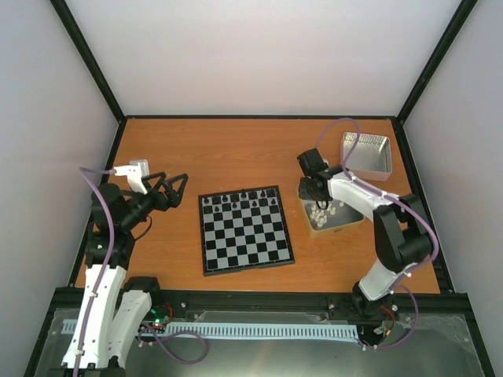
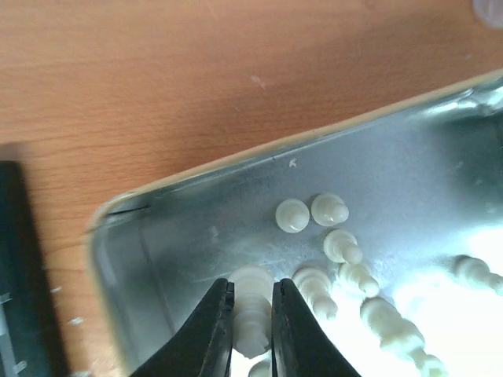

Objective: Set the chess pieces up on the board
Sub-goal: Pick up the chess piece from the storage box, then place the chess piece on the chessboard, then pick up the chess piece from the storage box.

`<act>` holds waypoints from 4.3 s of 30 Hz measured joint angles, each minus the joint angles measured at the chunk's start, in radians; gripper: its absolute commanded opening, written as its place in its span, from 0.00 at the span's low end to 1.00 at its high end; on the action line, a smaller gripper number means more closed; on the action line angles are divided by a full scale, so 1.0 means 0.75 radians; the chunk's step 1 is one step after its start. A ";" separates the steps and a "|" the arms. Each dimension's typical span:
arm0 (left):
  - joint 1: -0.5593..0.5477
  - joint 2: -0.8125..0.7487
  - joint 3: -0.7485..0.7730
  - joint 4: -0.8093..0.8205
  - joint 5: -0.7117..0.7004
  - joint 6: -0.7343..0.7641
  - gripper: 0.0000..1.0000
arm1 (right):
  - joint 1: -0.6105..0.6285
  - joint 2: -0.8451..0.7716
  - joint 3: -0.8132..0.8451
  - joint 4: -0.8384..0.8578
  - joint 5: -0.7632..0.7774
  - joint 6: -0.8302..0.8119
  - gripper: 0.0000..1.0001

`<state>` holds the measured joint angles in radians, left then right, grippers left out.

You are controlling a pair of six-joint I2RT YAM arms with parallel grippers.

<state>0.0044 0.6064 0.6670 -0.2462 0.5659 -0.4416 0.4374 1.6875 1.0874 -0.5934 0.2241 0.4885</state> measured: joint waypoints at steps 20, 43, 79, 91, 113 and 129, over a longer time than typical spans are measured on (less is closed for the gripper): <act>-0.001 -0.025 -0.146 -0.125 -0.137 -0.064 1.00 | 0.744 -0.384 -0.150 -0.030 0.069 -0.004 0.07; 0.000 -0.016 -0.175 -0.119 -0.052 -0.063 1.00 | 1.078 -0.209 -0.290 0.212 -0.019 -0.089 0.06; -0.001 -0.049 -0.086 -0.147 -0.060 -0.014 1.00 | 0.323 -0.596 -0.189 -0.068 0.248 0.165 0.52; -0.001 0.013 -0.086 -0.152 -0.069 0.027 1.00 | 0.089 -0.408 -0.215 -0.066 0.112 0.045 0.38; 0.000 -0.004 -0.087 -0.152 -0.108 0.034 1.00 | -0.025 -0.134 -0.235 0.049 0.035 0.011 0.23; -0.001 -0.018 -0.087 -0.152 -0.122 0.034 1.00 | -0.072 -0.045 -0.203 0.103 0.014 -0.040 0.22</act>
<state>0.0040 0.5926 0.6014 -0.3603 0.4744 -0.4164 0.3832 1.6535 0.9348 -0.5163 0.2348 0.4583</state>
